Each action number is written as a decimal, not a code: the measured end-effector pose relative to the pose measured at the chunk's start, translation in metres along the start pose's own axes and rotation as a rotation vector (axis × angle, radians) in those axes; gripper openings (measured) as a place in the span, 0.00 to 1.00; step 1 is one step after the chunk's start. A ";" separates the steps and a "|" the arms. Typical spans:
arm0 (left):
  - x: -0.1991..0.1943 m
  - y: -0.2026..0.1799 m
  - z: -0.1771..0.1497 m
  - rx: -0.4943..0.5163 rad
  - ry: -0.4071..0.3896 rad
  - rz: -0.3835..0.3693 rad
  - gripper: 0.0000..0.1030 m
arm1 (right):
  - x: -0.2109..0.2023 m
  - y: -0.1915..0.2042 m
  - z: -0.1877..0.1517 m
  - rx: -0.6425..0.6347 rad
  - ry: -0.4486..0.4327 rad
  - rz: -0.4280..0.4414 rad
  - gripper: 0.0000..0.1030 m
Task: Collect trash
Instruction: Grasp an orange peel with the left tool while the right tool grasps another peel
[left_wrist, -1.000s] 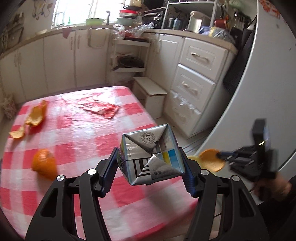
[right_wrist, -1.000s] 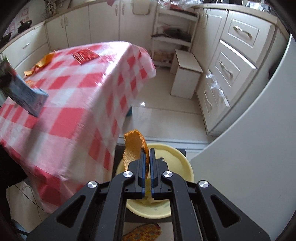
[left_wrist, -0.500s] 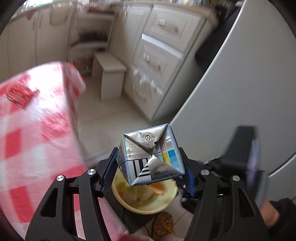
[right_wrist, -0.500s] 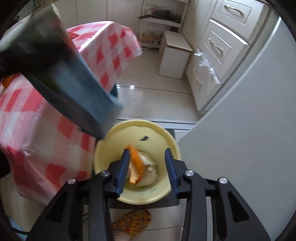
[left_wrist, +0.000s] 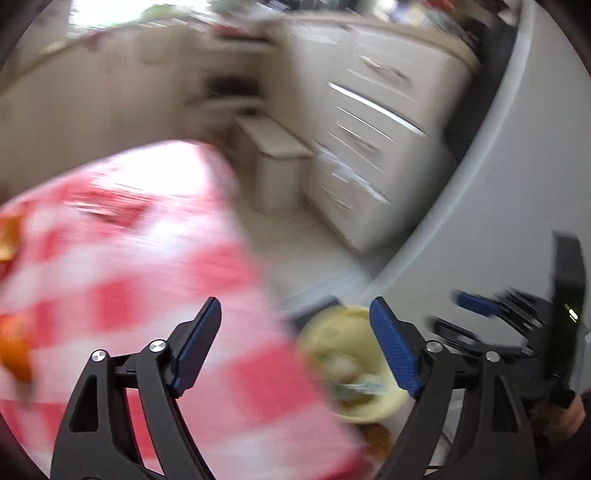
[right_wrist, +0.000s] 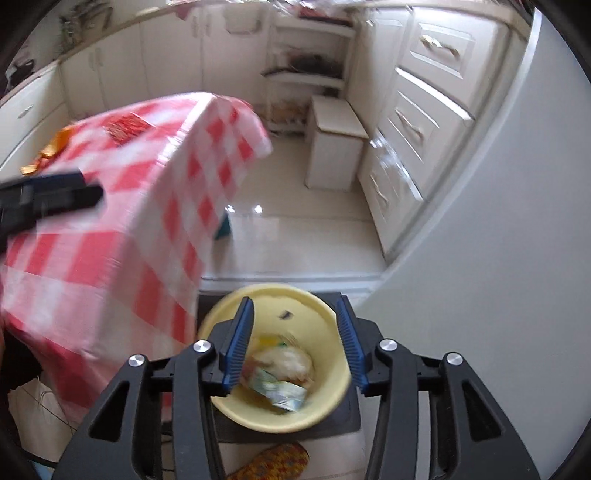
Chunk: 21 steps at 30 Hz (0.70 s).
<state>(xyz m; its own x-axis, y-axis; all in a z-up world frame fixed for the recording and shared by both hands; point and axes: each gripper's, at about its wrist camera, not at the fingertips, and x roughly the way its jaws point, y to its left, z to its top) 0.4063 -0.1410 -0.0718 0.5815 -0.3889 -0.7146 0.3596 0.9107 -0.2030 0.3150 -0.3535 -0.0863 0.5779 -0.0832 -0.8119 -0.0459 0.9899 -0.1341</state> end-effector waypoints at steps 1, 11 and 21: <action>-0.011 0.030 0.004 -0.040 -0.029 0.067 0.79 | -0.001 0.004 0.004 -0.009 -0.011 0.013 0.45; -0.085 0.305 -0.014 -0.578 -0.150 0.535 0.80 | -0.019 0.131 0.034 -0.236 -0.133 0.227 0.53; -0.064 0.405 -0.023 -0.746 -0.078 0.556 0.80 | -0.013 0.258 0.058 -0.400 -0.150 0.422 0.55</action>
<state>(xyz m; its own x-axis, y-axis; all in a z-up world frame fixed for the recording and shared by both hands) 0.4976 0.2556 -0.1234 0.5866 0.1462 -0.7965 -0.5309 0.8122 -0.2419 0.3433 -0.0906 -0.0776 0.5505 0.3536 -0.7562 -0.5829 0.8113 -0.0449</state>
